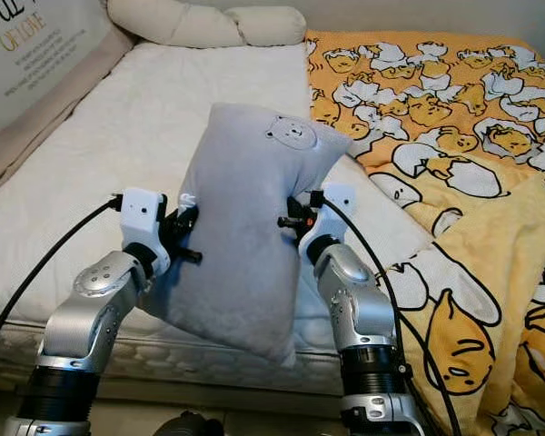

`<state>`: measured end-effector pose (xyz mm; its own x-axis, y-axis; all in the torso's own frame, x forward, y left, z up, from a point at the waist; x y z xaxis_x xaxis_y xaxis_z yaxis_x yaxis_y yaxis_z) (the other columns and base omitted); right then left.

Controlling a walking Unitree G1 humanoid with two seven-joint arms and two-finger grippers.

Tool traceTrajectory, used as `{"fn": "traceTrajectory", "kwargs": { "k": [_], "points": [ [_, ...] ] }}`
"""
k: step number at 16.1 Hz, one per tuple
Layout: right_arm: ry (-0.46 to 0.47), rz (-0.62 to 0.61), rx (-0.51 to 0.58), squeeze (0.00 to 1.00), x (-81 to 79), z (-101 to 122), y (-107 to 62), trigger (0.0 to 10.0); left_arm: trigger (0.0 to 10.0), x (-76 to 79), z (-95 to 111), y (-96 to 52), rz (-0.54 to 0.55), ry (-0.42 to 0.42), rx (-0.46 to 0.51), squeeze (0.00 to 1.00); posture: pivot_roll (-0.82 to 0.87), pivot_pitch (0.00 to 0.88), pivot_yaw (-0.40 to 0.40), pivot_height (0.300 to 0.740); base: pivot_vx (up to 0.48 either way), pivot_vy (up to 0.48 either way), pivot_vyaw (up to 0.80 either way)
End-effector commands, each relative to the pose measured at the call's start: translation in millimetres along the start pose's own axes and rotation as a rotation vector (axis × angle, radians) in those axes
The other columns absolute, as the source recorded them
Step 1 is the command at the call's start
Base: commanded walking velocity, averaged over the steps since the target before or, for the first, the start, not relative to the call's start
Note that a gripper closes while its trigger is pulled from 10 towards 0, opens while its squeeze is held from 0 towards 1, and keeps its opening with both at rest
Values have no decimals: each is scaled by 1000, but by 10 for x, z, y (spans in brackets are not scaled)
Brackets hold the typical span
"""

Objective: Clean up the room

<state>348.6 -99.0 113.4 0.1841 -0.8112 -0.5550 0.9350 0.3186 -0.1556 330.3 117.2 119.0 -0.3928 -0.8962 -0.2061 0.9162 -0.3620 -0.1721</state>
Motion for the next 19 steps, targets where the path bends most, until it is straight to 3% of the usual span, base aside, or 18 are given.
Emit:
{"fn": "traceTrajectory", "kwargs": {
  "k": [1,19],
  "points": [
    [-9,39,31,0,-116,41,2,10000,10000,9,152,13,-18,23,47,0,61,0,71,740,0,255,0],
    [-8,24,25,0,-100,25,7,10000,10000,16,121,-2,-34,30,30,0,62,0,74,740,0,305,0]
  ]
}}
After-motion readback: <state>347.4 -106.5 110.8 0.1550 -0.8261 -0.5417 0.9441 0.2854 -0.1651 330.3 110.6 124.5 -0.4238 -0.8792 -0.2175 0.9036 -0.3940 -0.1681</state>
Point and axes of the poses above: a point about 5 cm out from each wrist's last joint towards the gripper, its own y axis pointing out of the wrist towards the gripper, its own z axis along the axis of the wrist's last joint, x = y × z, the point moved 3 cm from there along y, pointing out of the wrist towards the gripper, and after that the axes turned 14 degrees about y, right-handed, at the moved point
